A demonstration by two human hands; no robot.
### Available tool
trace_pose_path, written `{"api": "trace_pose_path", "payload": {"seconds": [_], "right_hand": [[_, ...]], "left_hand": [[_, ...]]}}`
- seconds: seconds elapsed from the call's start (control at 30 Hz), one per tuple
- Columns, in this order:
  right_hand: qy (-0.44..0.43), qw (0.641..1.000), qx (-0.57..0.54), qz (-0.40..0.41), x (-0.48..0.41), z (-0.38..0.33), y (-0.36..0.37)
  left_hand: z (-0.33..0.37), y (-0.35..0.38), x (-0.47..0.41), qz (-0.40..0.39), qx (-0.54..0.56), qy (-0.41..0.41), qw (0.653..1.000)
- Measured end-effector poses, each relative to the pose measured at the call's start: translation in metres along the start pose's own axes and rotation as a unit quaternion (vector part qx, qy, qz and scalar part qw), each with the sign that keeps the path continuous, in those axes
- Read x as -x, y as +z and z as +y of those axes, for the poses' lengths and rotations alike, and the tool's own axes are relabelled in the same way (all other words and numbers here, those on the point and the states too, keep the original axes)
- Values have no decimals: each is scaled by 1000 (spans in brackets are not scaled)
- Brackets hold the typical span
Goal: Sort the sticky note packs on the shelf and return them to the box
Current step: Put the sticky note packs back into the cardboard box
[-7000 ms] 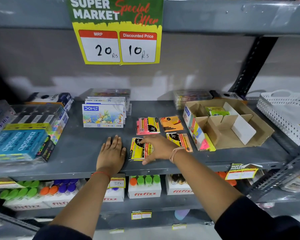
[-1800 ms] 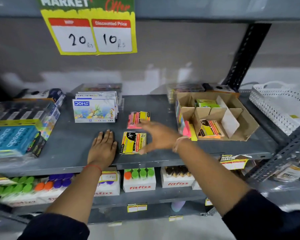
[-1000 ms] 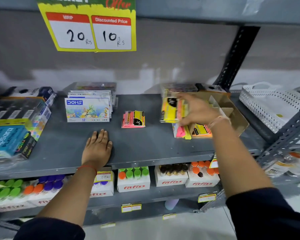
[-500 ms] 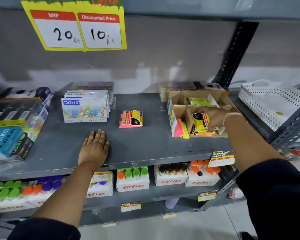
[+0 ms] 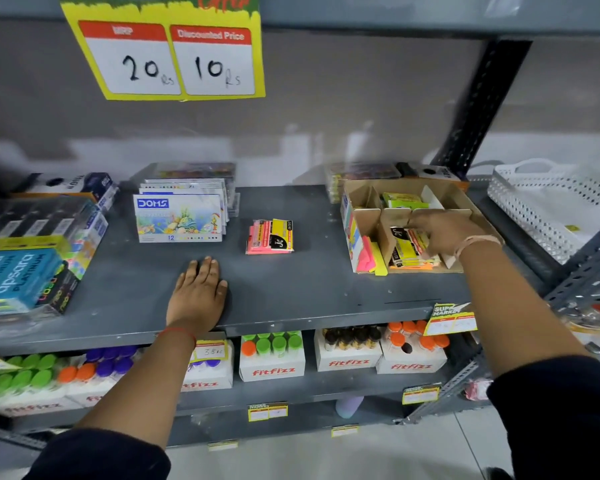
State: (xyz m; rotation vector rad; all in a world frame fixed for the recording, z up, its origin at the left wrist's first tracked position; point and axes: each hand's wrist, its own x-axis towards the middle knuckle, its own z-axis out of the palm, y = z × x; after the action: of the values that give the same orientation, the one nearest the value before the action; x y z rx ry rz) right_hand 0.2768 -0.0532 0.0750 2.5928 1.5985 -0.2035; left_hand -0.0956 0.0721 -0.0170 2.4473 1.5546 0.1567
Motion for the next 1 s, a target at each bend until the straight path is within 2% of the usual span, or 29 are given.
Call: {"api": "trace_pose_path", "payload": {"seconds": [0.1,0.13,0.17,0.2,0.27,0.33,0.4,0.67,0.8,1.0], "right_hand": [[-15,974,-43,220,3,-35,-29],[-56,959,-87,263,4,-55,-35],[-101,949,-135,265,4,-79,-40],[-145,947,-167,234,1,-100,-39],[-197,959,-170,114,-9,-140,-22],[-211,970,-118,7,-23,-170,1],[-218,972,-76,-38,-37,-188,21],[-198,969,-117,-86,-85,-200,35],[-174,954,-203,-133,-95,-204,39],[-182,961,-172,-113,-91,-205,29]], "left_hand": [[1,-1,0,0,6,-2,1000],[1,-1,1,-1,7,-2,1000],[1,-1,0,0,7,-1,1000],[1,-1,0,2,7,-1,1000],[0,0,0,5,6,0,1000],[-1,1,0,7,5,1,1000],[-2,2,0,9,8,2,1000],[-3,4,-3,14,-4,3,1000],[-3,5,-5,9,-17,2,1000],[-5,6,-5,11,-8,7,1000]]}}
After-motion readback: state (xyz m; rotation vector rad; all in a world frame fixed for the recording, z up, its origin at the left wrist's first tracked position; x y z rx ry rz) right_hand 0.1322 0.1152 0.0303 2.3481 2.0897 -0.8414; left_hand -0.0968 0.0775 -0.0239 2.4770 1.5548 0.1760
